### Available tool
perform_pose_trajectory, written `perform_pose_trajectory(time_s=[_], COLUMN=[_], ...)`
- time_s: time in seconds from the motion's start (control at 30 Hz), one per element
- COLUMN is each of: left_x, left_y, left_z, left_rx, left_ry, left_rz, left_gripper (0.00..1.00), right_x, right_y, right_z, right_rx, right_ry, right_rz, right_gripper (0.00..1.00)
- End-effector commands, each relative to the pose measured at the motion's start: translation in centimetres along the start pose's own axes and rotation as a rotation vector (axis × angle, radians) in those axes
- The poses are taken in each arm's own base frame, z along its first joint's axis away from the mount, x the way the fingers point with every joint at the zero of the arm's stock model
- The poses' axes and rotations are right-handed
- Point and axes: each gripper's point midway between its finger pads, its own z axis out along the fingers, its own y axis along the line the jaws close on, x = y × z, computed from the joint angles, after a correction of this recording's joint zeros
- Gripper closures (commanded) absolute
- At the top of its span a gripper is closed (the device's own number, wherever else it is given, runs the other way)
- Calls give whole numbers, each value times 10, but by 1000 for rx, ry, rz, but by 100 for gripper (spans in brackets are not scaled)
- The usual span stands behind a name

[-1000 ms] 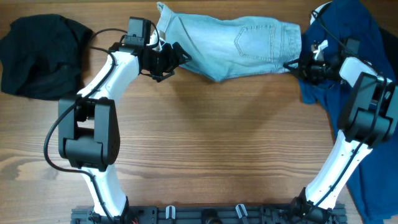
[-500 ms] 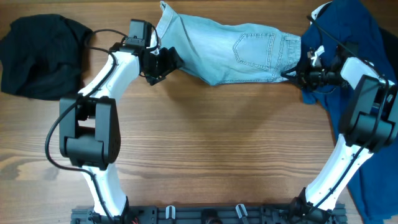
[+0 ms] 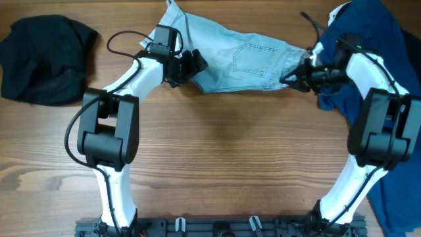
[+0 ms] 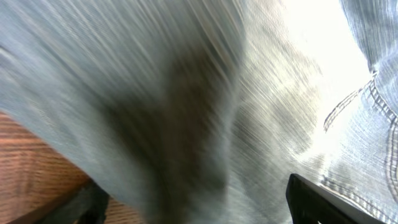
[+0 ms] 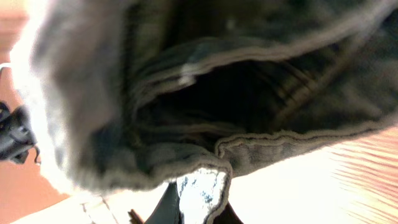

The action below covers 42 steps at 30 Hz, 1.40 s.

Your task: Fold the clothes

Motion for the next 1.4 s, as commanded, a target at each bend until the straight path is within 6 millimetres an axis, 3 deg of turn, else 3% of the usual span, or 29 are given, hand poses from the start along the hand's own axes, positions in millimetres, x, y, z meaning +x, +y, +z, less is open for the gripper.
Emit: perform_pose_trajectory(time_s=[0.0, 0.03, 0.07, 0.17, 0.27, 0.37, 0.53, 0.77, 0.9, 1.0, 1.07, 1.1, 1.13, 1.17, 1.2, 1.37], left_x=[5, 5, 4, 4, 13, 43, 116, 193, 235, 268, 279, 280, 278, 276, 272, 263], left_y=[13, 14, 15, 17, 23, 37, 49, 30, 23, 21, 17, 14, 12, 10, 10, 7], left_z=[12, 12, 11, 11, 11, 9, -3, -11, -23, -34, -34, -31, -27, -24, -22, -25], left_rx=[-43, -46, -53, -61, -96, -174, -336, -437, -512, -586, -590, -580, -566, -554, -547, -512], left_ry=[11, 8, 3, 3, 32, 134, 361, 539, 637, 700, 711, 704, 691, 681, 670, 675], left_rz=[-20, -31, -43, -43, -55, -91, -113, -52, -42, -9, 26, 36, 39, 36, 21, -27], left_gripper=[72, 93, 96, 96, 96, 96, 96, 96, 96, 96, 96, 89, 36, 12, 1, 0], right_x=[-12, -15, -19, -28, -33, -29, -13, -4, 16, 40, 51, 53, 54, 52, 49, 38], right_y=[38, 42, 48, 58, 52, 38, 25, 2, -15, -29, -42, -46, -49, -49, -49, -40], right_z=[-32, -38, -45, -72, -82, -82, -78, -81, -81, -70, -62, -58, -55, -55, -55, -63], right_rx=[-36, -38, -41, -23, -3, 64, 118, 249, 341, 356, 372, 372, 367, 370, 368, 363], right_ry=[-107, -128, -154, -244, -277, -270, -220, -202, -146, -71, -48, -45, -46, -52, -61, -91], right_rz=[-102, -108, -119, -129, -81, -14, 59, 110, 173, 234, 255, 258, 256, 247, 227, 203], right_gripper=[96, 96, 96, 96, 96, 96, 96, 95, 96, 96, 96, 77, 26, 7, 2, 1])
